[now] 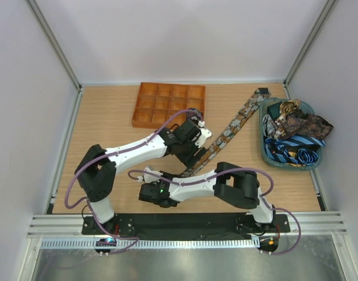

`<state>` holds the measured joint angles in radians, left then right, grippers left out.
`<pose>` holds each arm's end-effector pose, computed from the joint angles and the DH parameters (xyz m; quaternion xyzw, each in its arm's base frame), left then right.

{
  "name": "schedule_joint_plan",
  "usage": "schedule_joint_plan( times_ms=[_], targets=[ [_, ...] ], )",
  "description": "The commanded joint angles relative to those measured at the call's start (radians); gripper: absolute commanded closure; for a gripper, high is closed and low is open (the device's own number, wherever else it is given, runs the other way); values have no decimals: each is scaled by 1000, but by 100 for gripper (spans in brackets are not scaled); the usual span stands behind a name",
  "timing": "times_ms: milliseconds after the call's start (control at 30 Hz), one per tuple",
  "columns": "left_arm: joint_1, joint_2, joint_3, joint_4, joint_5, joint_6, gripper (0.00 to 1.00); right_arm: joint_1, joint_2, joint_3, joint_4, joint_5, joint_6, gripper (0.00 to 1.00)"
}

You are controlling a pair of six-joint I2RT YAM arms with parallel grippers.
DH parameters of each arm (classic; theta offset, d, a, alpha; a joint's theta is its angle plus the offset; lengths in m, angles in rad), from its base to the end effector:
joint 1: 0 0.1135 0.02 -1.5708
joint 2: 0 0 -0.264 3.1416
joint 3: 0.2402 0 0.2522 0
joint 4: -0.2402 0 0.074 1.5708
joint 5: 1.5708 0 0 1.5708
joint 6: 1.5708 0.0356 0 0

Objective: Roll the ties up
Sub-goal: Roll the tie

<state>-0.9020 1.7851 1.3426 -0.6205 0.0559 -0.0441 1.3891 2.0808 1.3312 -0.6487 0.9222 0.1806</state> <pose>0.2319 -0.2966 0.2251 0.4088 0.8770 -0.1385 0.2112 0.0976 0.3740 0.1268 -0.4754 0.7560 -0.2591 0.3679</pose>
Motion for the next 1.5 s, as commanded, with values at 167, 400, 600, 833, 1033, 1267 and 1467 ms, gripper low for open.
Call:
schedule_joint_plan(
  times_ms=[167,400,600,833,1033,1267,1467],
  targets=[
    [75,-286,-176,249,-151,-89,29,-41,-217,-92,177,-158,95,79],
    [146,-510,-405,445,-283,-198,6,-157,-404,-286,383,-439,149,78],
    [224,-582,-487,512,-323,-322,0,-254,-485,-404,507,-646,191,78],
    [284,-596,-559,534,-350,-438,0,-340,-536,-483,590,-779,250,78],
    [293,-630,-617,591,-315,-435,0,-420,-565,-552,643,-908,298,78],
    [293,-681,-755,790,-121,-311,0,-573,-587,-630,796,-1169,384,78],
    [276,-604,-778,857,166,-148,0,-671,-536,-694,926,-1318,439,78]
  ],
)
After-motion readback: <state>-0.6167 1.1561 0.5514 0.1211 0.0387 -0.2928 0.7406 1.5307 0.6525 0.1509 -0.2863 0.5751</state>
